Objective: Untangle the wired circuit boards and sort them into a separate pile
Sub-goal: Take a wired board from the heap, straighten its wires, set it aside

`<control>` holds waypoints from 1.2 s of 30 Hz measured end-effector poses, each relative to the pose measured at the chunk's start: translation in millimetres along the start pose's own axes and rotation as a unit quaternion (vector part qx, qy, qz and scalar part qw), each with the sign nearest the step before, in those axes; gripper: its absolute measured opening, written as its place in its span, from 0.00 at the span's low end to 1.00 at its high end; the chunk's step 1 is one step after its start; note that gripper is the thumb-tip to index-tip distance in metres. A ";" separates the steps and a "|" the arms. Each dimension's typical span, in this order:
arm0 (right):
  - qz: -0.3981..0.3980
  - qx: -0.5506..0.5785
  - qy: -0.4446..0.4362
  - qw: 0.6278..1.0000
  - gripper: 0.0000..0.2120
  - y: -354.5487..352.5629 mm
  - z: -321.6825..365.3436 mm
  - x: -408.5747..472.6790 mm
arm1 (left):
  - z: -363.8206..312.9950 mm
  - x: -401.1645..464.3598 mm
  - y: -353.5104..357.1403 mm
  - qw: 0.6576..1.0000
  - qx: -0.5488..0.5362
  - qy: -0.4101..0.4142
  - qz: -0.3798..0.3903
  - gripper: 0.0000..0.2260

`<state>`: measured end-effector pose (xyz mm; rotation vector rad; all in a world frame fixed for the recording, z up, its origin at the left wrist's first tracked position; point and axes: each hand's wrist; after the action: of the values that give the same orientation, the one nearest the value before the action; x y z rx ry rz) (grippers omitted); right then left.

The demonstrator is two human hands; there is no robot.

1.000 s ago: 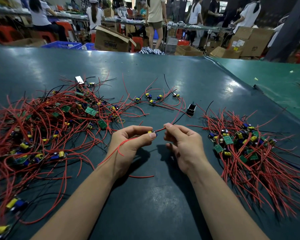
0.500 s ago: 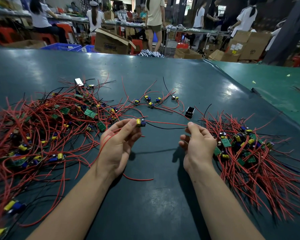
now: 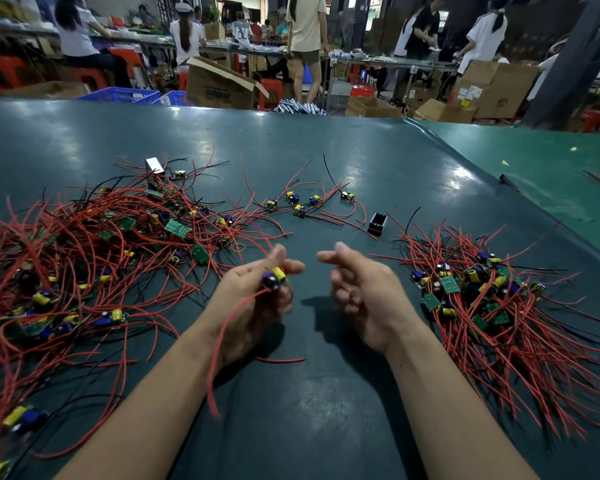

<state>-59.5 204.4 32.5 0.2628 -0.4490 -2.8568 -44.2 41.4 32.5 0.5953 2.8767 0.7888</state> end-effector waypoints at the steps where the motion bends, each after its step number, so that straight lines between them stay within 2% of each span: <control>1: 0.057 -0.042 0.012 0.997 0.15 3.7 -1.9 -1.7 | 0.8 -1.9 1.1 0.998 0.033 -0.031 0.032 0.14; 3: 0.141 -0.085 0.009 0.986 0.15 8.0 -5.6 -5.3 | 2.6 -6.4 3.1 0.988 0.100 -0.076 0.094 0.15; 4: 0.159 -0.084 0.009 0.984 0.13 8.3 -6.4 -6.8 | 3.4 -8.1 3.7 0.981 0.124 -0.089 0.117 0.15; 7: 0.175 -0.075 0.024 0.981 0.14 1.8 -5.3 -7.5 | 3.7 -10.0 1.9 0.973 0.151 -0.105 0.140 0.16; 10: 0.195 -0.075 0.031 0.977 0.10 1.3 -4.5 -8.4 | 3.1 -9.9 -1.2 0.969 0.157 -0.113 0.154 0.15; 15: 0.103 -0.022 -0.013 0.994 0.08 2.9 -2.4 -5.1 | 3.2 -6.0 -3.2 0.975 0.130 -0.106 0.147 0.12; 18: 0.026 0.039 -0.046 0.998 0.04 0.2 1.2 -1.8 | 3.7 -6.8 -6.2 0.970 0.123 -0.115 0.173 0.12; 20: -0.024 0.081 -0.063 0.994 0.06 -3.8 2.6 -0.6 | 3.9 -7.9 -6.3 0.966 0.129 -0.118 0.192 0.12; 23: -0.057 0.132 -0.078 0.987 0.06 -4.1 2.4 2.2 | 1.6 -8.9 -8.3 0.958 0.140 -0.127 0.218 0.12; 26: -0.119 0.210 -0.110 0.964 0.07 -10.5 4.9 4.4 | 0.4 -13.1 -9.4 0.945 0.165 -0.142 0.245 0.14; 28: -0.139 0.183 -0.116 0.966 0.10 -14.7 7.5 2.1 | 2.4 -12.8 -8.0 0.959 0.158 -0.113 0.206 0.15; 30: -0.085 0.054 -0.052 0.994 0.17 -9.8 6.6 -2.8 | 4.1 -8.8 -6.3 0.980 0.147 -0.043 0.124 0.15; 31: -0.021 -0.023 0.001 1.000 0.23 -3.2 4.8 -5.8 | 4.0 -6.6 -6.0 0.985 0.146 -0.006 0.088 0.15; 33: 0.131 -0.124 0.092 0.979 0.28 12.4 -0.2 -12.6 | 4.2 -4.0 -6.8 0.989 0.133 0.038 0.043 0.14; 35: 0.229 -0.159 0.099 0.955 0.22 21.1 -6.8 -17.0 | 4.9 -5.4 -8.5 0.992 0.115 0.029 0.046 0.20; 36: 0.249 -0.161 0.083 0.951 0.16 22.7 -9.2 -17.8 | 5.6 -7.1 -8.6 0.992 0.110 0.010 0.059 0.24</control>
<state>-35.9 185.4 33.7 0.2797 -0.0032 -2.3382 -39.5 34.5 23.3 0.7931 2.9921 0.4958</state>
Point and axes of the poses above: each hand's wrist, its own x-axis towards the middle knuckle, its own y-axis out of the palm, z = x × y, and after that the axes turned 14 degrees about z, right-handed
